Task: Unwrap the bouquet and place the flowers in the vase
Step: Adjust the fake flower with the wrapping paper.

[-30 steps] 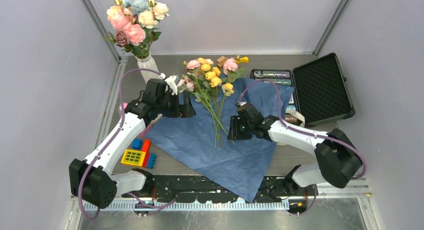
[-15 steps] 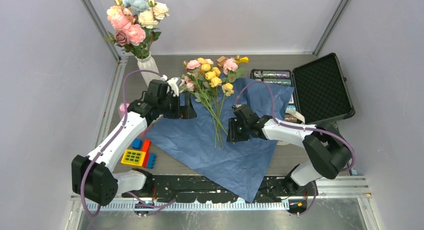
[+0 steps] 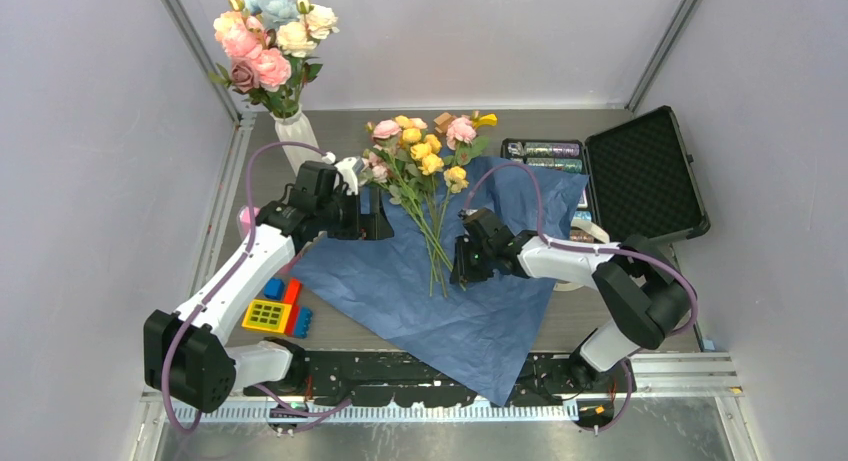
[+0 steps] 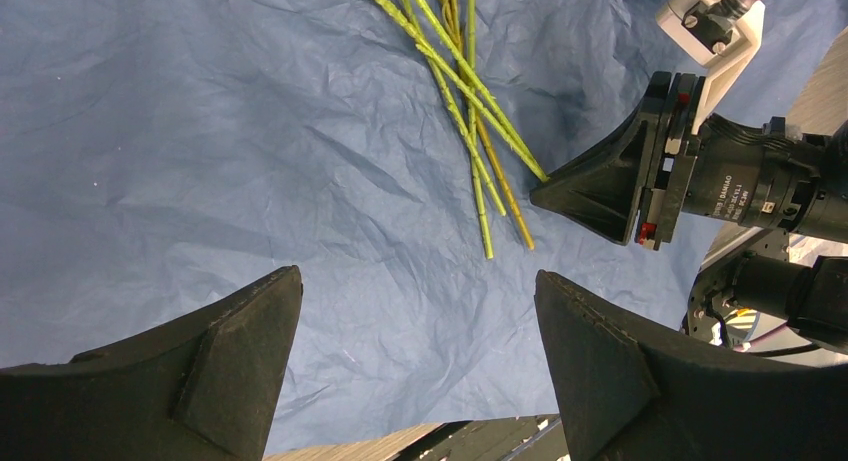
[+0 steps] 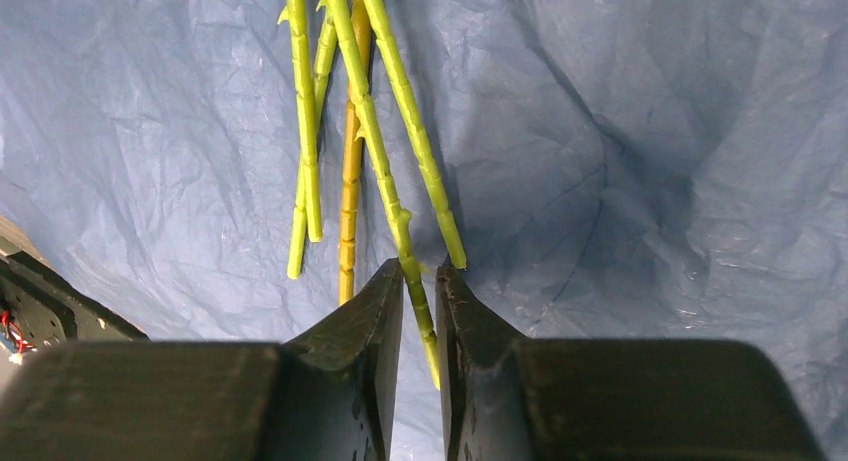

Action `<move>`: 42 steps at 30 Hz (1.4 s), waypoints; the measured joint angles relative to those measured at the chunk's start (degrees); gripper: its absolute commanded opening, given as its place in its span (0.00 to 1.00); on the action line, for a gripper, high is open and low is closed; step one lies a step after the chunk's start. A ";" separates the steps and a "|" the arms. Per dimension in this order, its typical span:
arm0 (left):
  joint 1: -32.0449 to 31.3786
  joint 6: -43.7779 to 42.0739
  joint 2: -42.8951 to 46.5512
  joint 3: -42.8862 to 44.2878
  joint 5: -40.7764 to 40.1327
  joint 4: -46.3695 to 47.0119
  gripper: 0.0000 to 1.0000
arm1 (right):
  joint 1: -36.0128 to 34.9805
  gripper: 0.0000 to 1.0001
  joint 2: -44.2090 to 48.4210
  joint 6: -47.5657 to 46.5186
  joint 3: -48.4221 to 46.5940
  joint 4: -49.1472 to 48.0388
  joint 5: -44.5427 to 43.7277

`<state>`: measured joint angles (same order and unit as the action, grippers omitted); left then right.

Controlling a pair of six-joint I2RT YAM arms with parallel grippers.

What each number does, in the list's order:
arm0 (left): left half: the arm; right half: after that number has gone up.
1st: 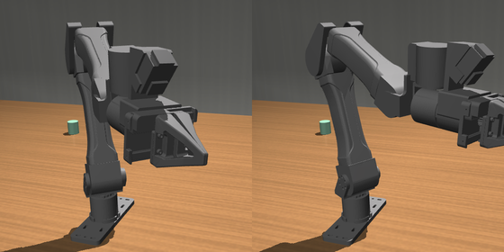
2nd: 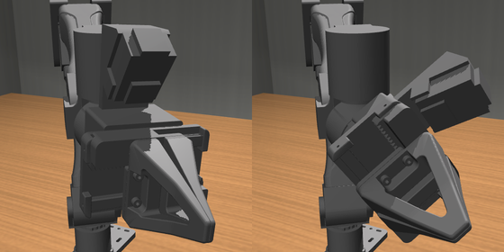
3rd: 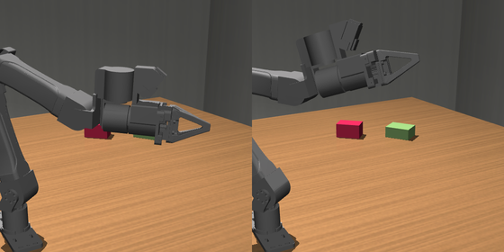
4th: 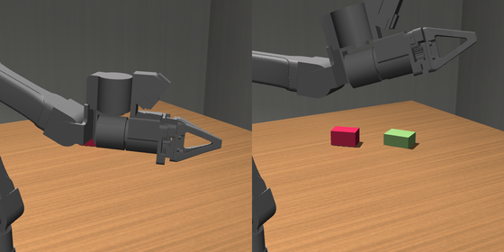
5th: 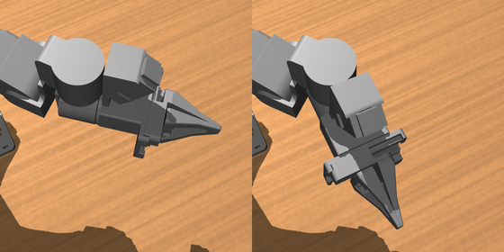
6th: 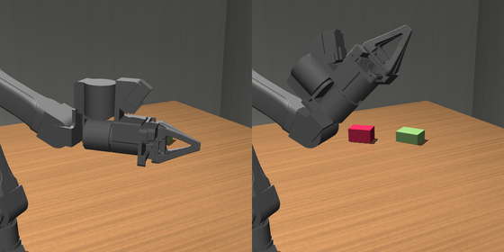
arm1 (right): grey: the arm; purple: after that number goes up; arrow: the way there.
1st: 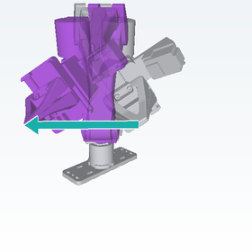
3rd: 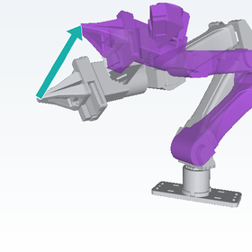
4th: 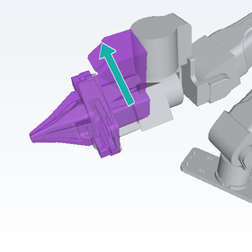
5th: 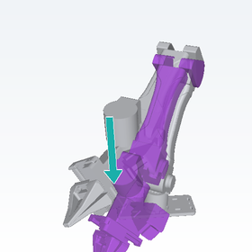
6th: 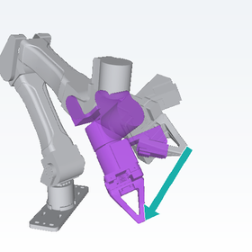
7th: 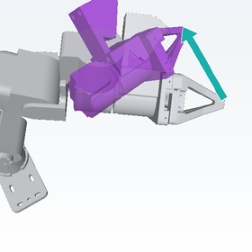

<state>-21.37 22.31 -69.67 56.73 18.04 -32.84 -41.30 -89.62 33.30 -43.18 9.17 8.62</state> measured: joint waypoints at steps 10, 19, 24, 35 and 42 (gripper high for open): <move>0.02 -0.02 0.00 0.00 -0.04 0.00 0.88 | -0.31 0.00 1.53 -1.73 0.00 -0.55 2.14; 0.02 -0.04 0.59 -0.42 -0.46 0.31 0.88 | -0.37 0.00 7.26 -2.82 2.12 -3.21 4.63; 0.02 -0.02 1.55 -0.52 -0.72 0.96 0.88 | -0.37 0.00 12.48 -2.05 5.55 -7.80 6.82; 0.02 -0.59 2.69 -0.83 -1.20 1.16 0.89 | -0.37 0.43 13.07 -1.64 6.54 -7.76 7.28; 0.09 -2.60 4.24 -0.83 -3.93 0.17 0.89 | -0.37 0.56 12.85 -1.49 5.29 -5.68 4.72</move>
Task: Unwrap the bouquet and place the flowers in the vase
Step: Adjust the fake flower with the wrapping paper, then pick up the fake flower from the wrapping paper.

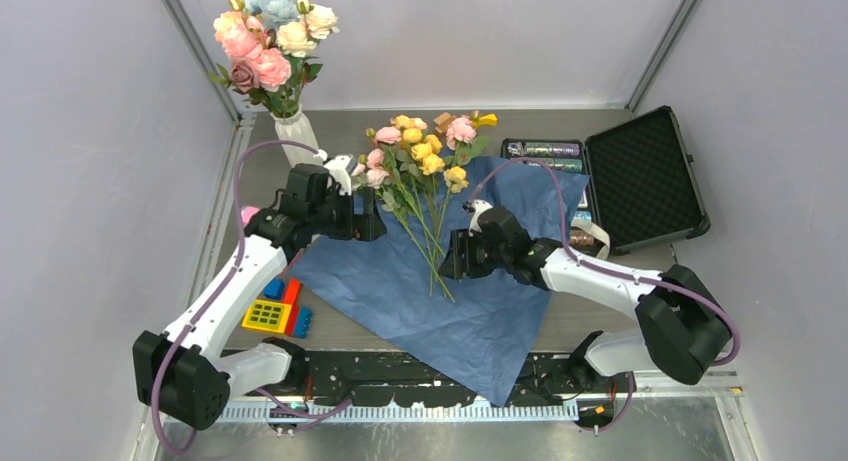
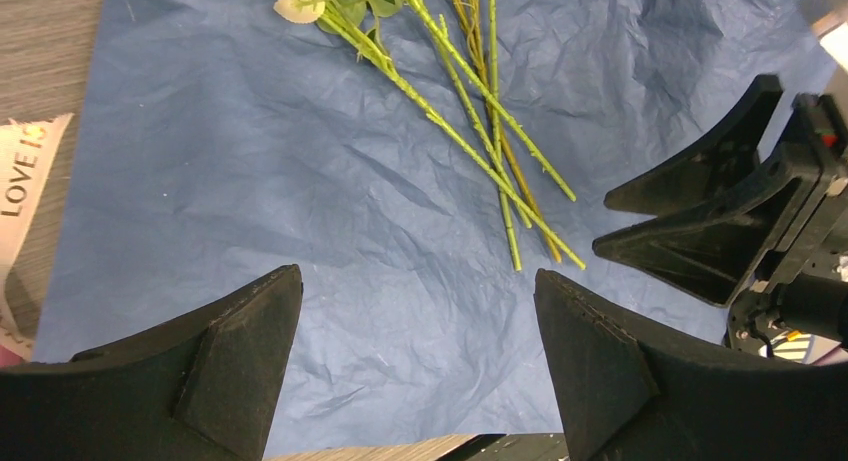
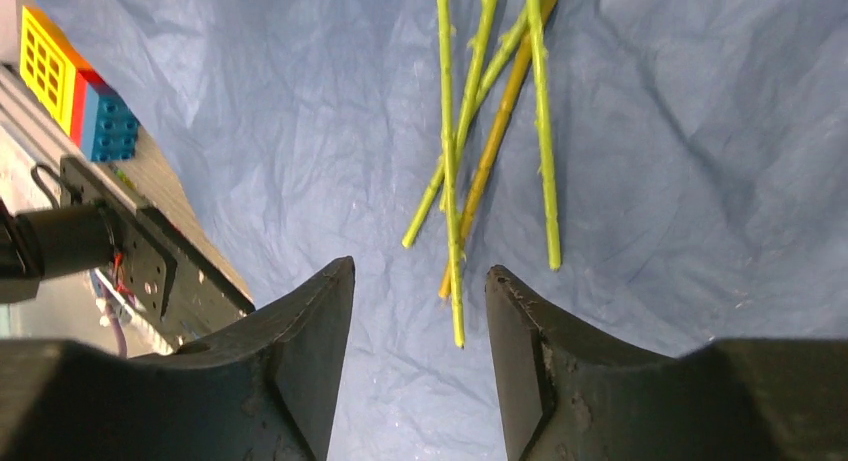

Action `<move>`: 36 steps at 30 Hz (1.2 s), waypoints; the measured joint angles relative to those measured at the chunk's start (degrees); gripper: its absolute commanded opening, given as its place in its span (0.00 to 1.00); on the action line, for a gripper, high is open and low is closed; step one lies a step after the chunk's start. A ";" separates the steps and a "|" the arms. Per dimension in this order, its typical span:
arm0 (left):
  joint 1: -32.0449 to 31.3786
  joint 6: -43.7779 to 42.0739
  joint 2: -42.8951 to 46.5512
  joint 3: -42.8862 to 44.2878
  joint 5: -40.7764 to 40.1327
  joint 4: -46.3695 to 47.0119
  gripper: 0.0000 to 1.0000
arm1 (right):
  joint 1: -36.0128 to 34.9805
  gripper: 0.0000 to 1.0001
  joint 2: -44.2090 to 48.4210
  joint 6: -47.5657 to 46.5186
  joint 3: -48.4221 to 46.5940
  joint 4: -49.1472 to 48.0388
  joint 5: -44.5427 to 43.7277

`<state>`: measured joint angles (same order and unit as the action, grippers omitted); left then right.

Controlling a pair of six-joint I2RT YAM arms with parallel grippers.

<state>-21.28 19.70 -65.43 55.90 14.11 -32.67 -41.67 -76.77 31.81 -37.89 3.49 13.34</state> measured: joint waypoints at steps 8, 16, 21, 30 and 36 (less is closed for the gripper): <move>0.00 -1.11 1.27 0.00 -1.66 -0.46 0.89 | 0.00 0.42 -9.25 -0.74 -12.37 0.87 -6.38; 0.02 -1.95 4.17 0.00 -3.89 -0.66 0.89 | 0.00 0.42 -21.59 -3.06 -22.58 2.95 -11.78; 0.02 -2.19 4.59 0.00 -4.55 -0.68 0.89 | 0.00 0.42 -26.58 -5.46 -28.76 4.48 -15.23; 0.02 -2.21 4.59 0.00 -4.68 -0.68 0.89 | 0.00 0.39 -32.17 -8.11 -33.38 5.86 -16.85; 0.02 -2.21 4.57 0.00 -4.68 -0.68 0.89 | 0.00 0.38 -36.20 -9.07 -36.76 6.54 -16.94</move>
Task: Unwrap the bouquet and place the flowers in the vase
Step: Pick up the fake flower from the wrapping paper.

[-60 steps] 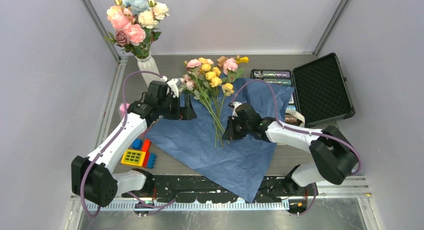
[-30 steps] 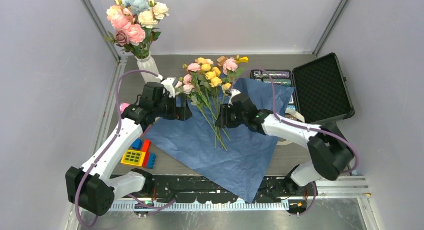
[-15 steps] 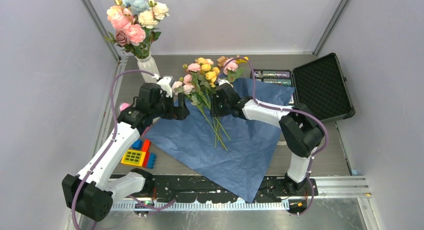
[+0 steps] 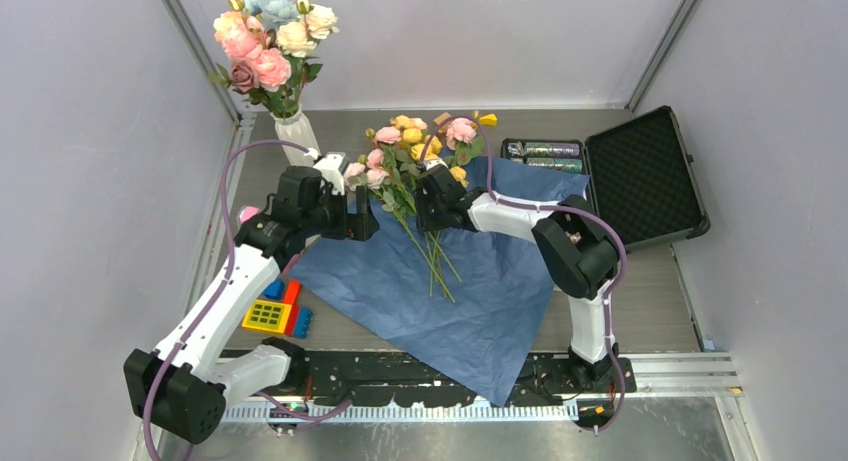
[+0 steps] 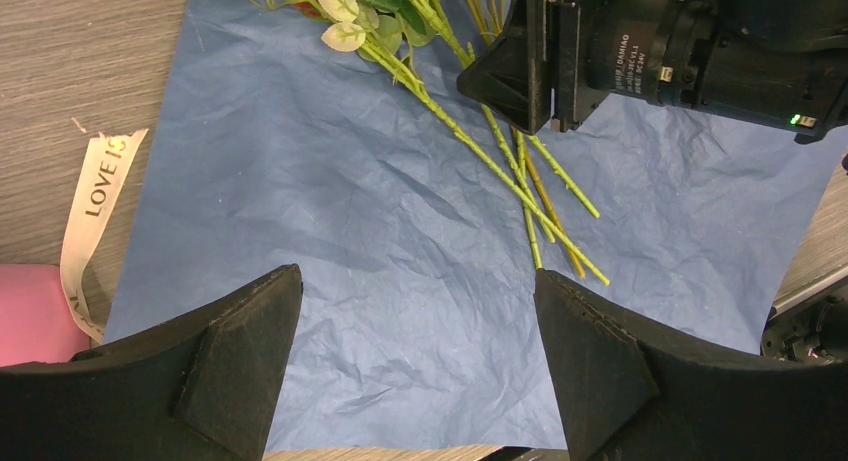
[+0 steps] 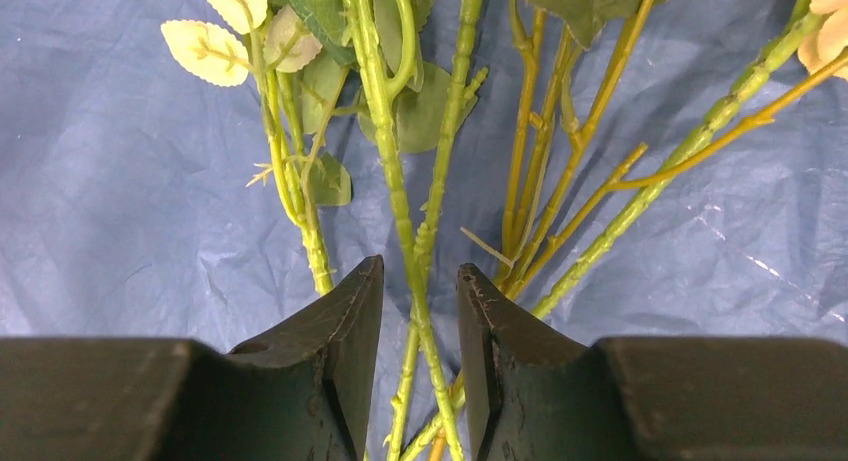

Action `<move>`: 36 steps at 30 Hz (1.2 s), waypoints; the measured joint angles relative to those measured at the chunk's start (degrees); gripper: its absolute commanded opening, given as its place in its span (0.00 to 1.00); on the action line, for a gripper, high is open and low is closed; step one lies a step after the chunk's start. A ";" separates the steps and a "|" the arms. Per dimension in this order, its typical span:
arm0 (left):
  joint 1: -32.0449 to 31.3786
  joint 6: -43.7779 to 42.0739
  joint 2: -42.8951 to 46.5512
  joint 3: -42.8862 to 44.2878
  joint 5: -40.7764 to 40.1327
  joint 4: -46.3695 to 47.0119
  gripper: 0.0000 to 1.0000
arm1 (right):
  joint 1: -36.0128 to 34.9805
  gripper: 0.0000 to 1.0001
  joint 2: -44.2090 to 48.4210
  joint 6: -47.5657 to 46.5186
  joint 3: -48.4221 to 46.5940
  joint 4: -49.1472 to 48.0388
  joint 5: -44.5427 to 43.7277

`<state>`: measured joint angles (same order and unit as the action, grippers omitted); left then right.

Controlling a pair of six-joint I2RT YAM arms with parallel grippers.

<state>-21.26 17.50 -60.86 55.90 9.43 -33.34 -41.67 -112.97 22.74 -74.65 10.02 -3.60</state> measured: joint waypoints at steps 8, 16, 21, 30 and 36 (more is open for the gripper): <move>0.00 0.00 0.00 0.00 0.00 0.00 0.89 | 0.00 0.20 -1.53 -0.15 -1.92 0.59 -0.59; 0.00 0.00 0.00 0.00 -0.02 0.00 0.89 | -0.02 0.00 -1.53 -0.35 -2.08 0.39 0.17; 0.00 0.00 0.00 0.00 -0.02 0.00 0.89 | -0.13 0.00 -1.40 -0.42 -2.03 -0.52 1.16; 0.00 0.04 0.02 0.00 0.22 0.04 0.89 | -0.17 0.00 3.32 -0.33 3.82 -7.21 5.51; 0.00 0.76 0.59 -0.09 2.62 0.70 0.89 | -0.17 0.00 9.46 0.90 10.21 -14.95 8.44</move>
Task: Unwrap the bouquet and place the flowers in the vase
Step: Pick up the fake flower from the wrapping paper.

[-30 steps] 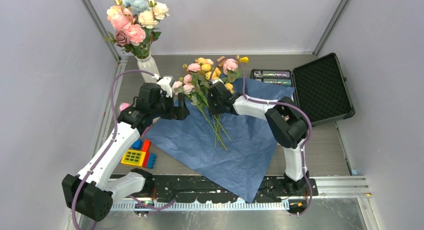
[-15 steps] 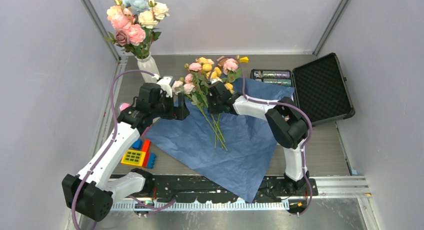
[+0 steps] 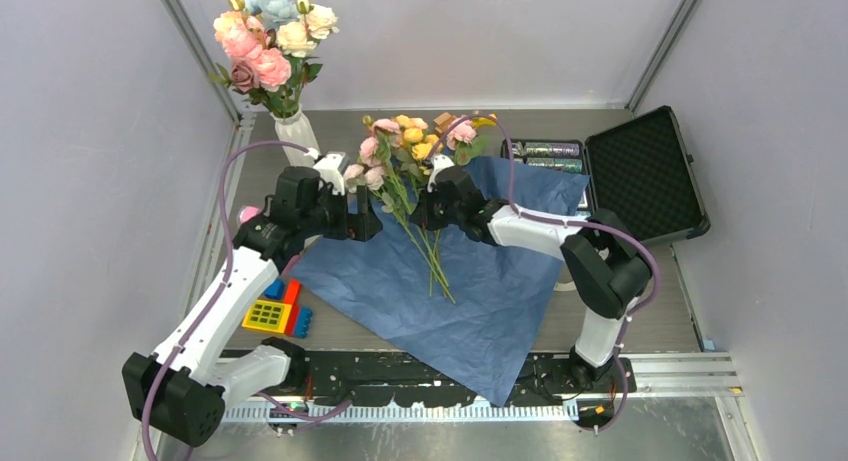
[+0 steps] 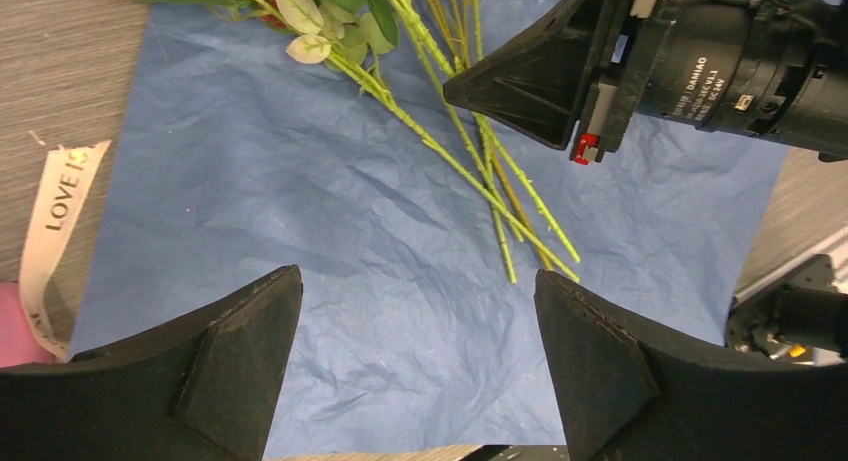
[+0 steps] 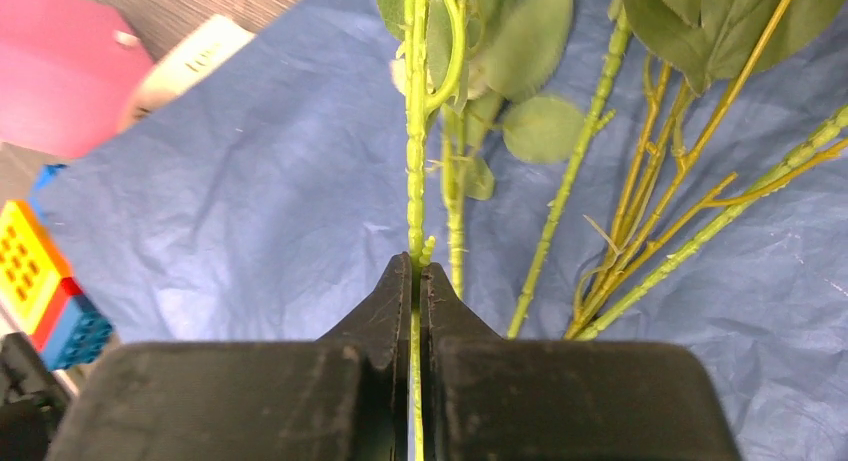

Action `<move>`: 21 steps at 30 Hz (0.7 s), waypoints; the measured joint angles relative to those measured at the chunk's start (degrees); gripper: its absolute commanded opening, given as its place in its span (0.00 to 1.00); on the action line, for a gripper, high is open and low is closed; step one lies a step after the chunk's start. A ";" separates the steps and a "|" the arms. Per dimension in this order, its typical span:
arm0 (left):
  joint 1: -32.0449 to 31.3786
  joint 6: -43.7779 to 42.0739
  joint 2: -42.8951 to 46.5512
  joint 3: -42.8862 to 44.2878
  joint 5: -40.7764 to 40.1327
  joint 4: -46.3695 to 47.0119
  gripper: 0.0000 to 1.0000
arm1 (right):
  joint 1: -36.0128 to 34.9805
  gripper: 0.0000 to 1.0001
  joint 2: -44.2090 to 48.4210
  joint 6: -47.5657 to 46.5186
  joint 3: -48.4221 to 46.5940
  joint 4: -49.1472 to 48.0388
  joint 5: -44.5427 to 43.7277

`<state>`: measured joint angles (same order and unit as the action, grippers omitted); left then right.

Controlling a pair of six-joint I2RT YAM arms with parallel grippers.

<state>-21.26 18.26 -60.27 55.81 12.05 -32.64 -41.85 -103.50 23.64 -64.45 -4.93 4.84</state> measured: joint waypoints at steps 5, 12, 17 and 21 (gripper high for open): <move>0.00 2.49 2.36 -0.55 1.99 1.49 0.89 | 0.00 0.00 5.97 1.07 3.50 -5.11 0.48; 0.00 11.26 5.29 -0.50 7.32 6.71 0.89 | 0.00 0.00 14.62 3.10 8.26 -10.86 0.48; 0.00 20.39 6.19 -0.46 12.22 14.91 0.90 | -0.07 0.00 22.64 4.59 11.93 -12.37 1.62; 0.00 26.29 5.22 -0.46 15.04 22.01 0.90 | -0.48 0.00 29.42 6.03 15.82 -15.08 4.17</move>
<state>-21.26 44.56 -55.05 55.35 27.09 -10.63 -42.33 -74.08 29.67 -48.62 -20.01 9.02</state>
